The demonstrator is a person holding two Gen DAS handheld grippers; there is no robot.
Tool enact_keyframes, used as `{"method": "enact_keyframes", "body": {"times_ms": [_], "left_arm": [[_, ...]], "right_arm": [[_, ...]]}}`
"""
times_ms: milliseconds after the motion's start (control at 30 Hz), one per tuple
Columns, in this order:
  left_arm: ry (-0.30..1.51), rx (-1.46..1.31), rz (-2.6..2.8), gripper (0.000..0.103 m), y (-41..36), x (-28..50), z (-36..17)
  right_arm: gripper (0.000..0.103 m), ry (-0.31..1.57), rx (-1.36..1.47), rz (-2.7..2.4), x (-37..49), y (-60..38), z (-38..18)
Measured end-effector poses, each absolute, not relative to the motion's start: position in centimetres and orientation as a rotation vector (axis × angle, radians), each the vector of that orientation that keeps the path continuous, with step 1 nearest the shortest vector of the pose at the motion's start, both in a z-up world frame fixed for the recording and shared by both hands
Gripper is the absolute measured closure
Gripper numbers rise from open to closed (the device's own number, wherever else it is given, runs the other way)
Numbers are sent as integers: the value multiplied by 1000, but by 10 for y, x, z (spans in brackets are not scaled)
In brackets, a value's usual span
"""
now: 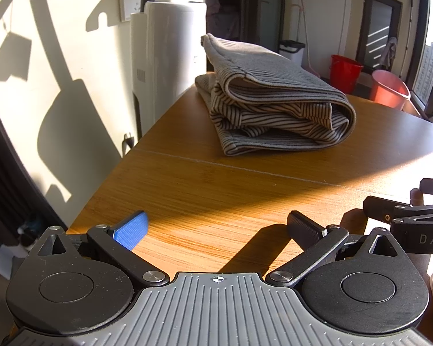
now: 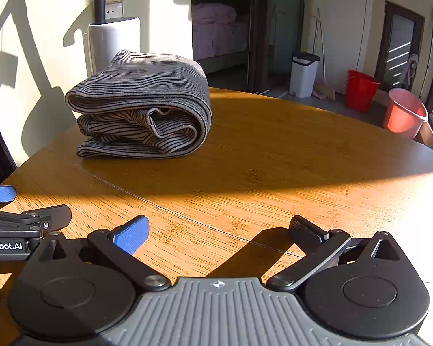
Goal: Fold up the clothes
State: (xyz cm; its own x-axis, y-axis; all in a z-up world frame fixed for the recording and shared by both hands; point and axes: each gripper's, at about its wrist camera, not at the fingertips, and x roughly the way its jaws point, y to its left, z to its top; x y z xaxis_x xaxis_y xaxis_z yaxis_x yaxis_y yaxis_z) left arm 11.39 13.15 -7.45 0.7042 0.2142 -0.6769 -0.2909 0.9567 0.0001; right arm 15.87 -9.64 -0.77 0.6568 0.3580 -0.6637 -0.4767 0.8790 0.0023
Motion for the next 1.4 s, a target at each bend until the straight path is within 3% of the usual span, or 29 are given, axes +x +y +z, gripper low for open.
{"method": "enact_keyframes", "body": {"times_ms": [1400], "left_arm": [[733, -109, 283, 0, 135, 116, -74]], "right_arm": [[0, 708, -161, 432, 153, -95, -8]]}}
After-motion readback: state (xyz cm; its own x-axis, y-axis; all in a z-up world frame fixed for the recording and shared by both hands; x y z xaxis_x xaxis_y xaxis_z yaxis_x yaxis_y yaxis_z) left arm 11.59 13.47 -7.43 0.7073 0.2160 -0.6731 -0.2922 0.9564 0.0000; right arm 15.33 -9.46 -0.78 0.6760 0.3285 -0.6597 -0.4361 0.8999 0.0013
